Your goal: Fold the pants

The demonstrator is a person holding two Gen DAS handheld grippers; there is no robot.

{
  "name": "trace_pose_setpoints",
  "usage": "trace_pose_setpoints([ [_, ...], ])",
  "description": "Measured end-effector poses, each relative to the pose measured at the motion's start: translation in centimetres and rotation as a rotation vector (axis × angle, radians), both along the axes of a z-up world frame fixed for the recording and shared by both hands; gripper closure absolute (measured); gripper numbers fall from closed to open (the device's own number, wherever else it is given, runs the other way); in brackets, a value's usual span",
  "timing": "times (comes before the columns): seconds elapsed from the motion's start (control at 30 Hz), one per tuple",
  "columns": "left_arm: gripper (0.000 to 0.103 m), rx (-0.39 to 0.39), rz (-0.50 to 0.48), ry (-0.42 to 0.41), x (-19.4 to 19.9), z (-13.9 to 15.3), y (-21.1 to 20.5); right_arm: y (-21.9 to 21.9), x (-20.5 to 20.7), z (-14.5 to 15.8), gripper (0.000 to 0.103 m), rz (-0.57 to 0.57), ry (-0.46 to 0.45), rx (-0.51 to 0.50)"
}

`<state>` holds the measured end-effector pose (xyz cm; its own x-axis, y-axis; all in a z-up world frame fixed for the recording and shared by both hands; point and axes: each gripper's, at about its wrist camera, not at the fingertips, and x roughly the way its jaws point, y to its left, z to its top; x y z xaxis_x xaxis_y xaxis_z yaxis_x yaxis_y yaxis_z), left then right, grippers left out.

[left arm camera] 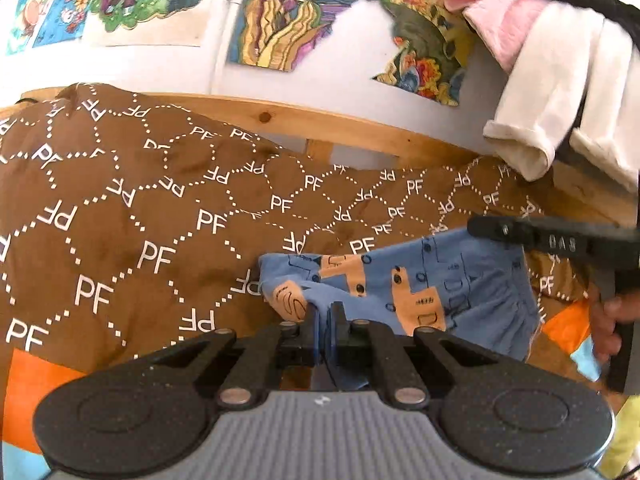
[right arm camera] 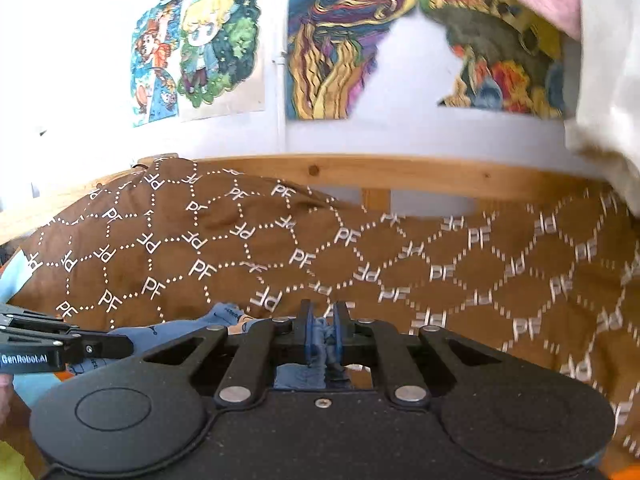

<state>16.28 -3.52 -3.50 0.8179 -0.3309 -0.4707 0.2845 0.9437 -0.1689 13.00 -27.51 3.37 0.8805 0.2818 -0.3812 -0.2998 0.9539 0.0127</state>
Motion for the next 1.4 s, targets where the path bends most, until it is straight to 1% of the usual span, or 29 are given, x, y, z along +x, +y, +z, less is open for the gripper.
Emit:
trace_pose_setpoints([
  [0.07,0.098,0.006,0.004,0.04,0.1,-0.5,0.0,-0.2,0.7,-0.1,0.092,-0.011,0.023,-0.013],
  [0.13,0.098,0.025,0.022,0.086,0.1,-1.2,0.3,-1.0,1.7,-1.1,0.089,-0.02,0.12,0.041],
  [0.2,0.098,0.032,0.047,0.148,0.4,-1.9,0.9,-2.0,2.2,-2.7,0.086,-0.049,0.197,0.089],
  [0.27,0.098,0.024,0.077,0.226,0.8,-2.8,1.4,-2.9,2.4,-4.4,0.074,-0.08,0.244,0.117],
  [0.33,0.097,0.019,0.097,0.284,1.2,-3.8,2.0,-4.0,2.5,-5.9,0.04,-0.088,0.286,0.169],
  [0.37,0.097,0.019,0.103,0.299,1.4,-4.2,2.1,-4.4,2.6,-6.4,0.032,-0.085,0.293,0.191],
  [0.4,0.096,0.02,0.105,0.307,1.5,-4.4,2.2,-4.7,2.6,-6.8,0.032,-0.081,0.3,0.209],
  [0.47,0.095,0.028,0.107,0.312,1.7,-4.7,2.2,-5.1,3.3,-7.5,0.026,-0.071,0.335,0.228],
  [0.53,0.095,0.035,0.107,0.314,1.7,-4.9,2.1,-5.2,4.1,-8.3,0.027,-0.06,0.368,0.26],
  [0.6,0.095,0.044,0.105,0.313,1.6,-5.1,2.0,-5.0,4.8,-9.0,0.033,-0.043,0.398,0.288],
  [0.63,0.096,0.048,0.101,0.308,1.5,-5.1,2.0,-4.8,4.9,-9.2,0.051,-0.038,0.404,0.291],
  [0.67,0.096,0.053,0.096,0.297,1.4,-5.1,1.9,-4.4,5.0,-9.4,0.074,-0.027,0.409,0.291],
  [0.7,0.097,0.06,0.094,0.282,1.2,-4.9,1.8,-4.0,5.1,-9.4,0.075,-0.03,0.412,0.283],
  [0.73,0.098,0.067,0.092,0.263,0.9,-4.7,1.7,-3.7,4.9,-9.1,0.083,-0.042,0.397,0.262],
  [0.77,0.098,0.07,0.092,0.244,0.7,-4.4,1.5,-3.2,4.6,-8.7,0.087,-0.037,0.378,0.232],
  [0.83,0.099,0.076,0.085,0.193,0.0,-3.7,1.2,-2.0,3.5,-7.5,0.088,-0.025,0.314,0.142],
  [0.9,0.099,0.086,0.079,0.134,-0.7,-2.9,0.9,-1.1,2.4,-6.0,0.089,-0.01,0.252,0.085],
  [1.03,0.099,0.092,0.065,0.008,-1.9,-1.3,0.1,1.1,0.1,-2.3,0.089,0.028,0.08,-0.065],
  [1.1,0.099,0.107,0.065,-0.043,-1.9,-0.6,-0.5,1.2,-0.4,-0.6,0.089,0.025,0.012,-0.095],
  [1.13,0.099,0.119,0.065,-0.054,-1.6,-0.5,-0.8,1.3,-0.3,0.2,0.089,0.019,-0.012,-0.104],
  [1.17,0.099,0.117,0.072,-0.052,-1.2,-0.5,-1.0,1.1,-0.1,0.6,0.089,0.013,-0.027,-0.114],
  [1.23,0.098,0.081,0.085,-0.018,-0.3,-1.0,-0.6,0.7,0.8,0.5,0.089,-0.007,-0.041,-0.129],
  [1.3,0.098,0.039,0.093,0.038,0.8,-2.2,-0.1,0.3,2.1,-0.6,0.088,-0.025,-0.01,-0.131],
  [1.33,0.098,0.024,0.102,0.07,1.3,-3.0,0.2,0.1,3.1,-1.7,0.088,-0.036,0.025,-0.137],
  [1.4,0.098,0.035,0.132,0.128,2.1,-4.6,0.5,0.2,4.6,-3.8,0.088,-0.05,0.087,-0.165],
])
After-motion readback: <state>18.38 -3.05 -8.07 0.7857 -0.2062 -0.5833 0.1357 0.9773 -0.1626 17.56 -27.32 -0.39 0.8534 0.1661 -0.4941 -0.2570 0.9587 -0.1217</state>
